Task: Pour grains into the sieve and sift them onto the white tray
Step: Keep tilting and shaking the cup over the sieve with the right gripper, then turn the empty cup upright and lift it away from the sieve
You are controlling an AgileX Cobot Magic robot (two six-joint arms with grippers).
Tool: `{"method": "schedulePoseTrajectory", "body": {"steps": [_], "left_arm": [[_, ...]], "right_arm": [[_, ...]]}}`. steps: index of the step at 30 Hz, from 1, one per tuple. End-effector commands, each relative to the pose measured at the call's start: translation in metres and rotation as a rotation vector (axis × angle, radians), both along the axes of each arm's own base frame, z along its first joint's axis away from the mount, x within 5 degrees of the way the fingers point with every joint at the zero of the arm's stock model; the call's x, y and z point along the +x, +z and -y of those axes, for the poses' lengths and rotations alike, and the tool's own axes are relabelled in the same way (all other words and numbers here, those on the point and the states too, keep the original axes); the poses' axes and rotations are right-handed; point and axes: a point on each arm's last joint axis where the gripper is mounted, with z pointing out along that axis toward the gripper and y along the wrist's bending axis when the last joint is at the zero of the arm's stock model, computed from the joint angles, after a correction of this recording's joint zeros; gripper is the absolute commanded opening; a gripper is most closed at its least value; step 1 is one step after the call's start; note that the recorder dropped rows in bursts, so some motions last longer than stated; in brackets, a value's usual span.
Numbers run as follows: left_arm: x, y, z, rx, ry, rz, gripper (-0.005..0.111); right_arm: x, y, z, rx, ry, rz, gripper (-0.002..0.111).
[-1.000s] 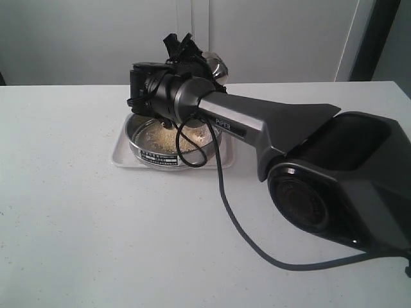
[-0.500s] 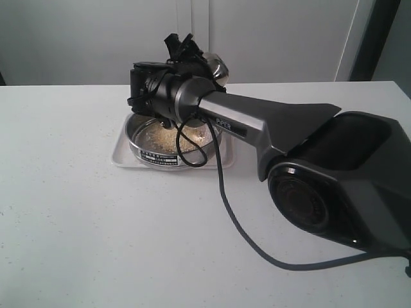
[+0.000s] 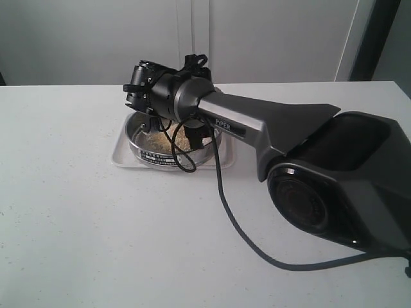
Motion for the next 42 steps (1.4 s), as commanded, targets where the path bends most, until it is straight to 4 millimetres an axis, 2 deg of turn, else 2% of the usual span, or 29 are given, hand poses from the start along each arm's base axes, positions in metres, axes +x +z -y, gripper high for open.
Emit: {"method": "schedulePoseTrajectory", "body": {"steps": [1,11,19,29,34,37,42], "left_arm": [[0.000,-0.001,0.000,-0.007,0.001,0.000,0.000],[0.000,-0.001,0.000,-0.007,0.001,0.000,0.000],[0.000,-0.001,0.000,-0.007,0.001,0.000,0.000],[0.000,-0.001,0.000,-0.007,0.001,0.000,0.000],[0.000,-0.001,0.000,-0.007,0.001,0.000,0.000],[0.000,-0.001,0.000,-0.007,0.001,0.000,0.000],[0.000,-0.001,0.000,-0.007,0.001,0.000,0.000]], "right_arm": [[-0.002,0.007,0.000,0.196,-0.142,0.060,0.000],[0.000,0.010,-0.003,0.438,-0.295,0.153,0.000],[-0.004,0.031,-0.006,0.672,-0.341,0.097,0.000],[-0.005,0.050,0.005,0.867,-0.431,-0.018,0.000],[-0.007,0.054,0.011,0.906,-0.424,-0.026,0.000],[-0.009,0.057,0.012,1.007,-0.410,-0.063,0.000],[-0.008,0.061,0.027,1.110,-0.423,-0.086,0.000]]}}
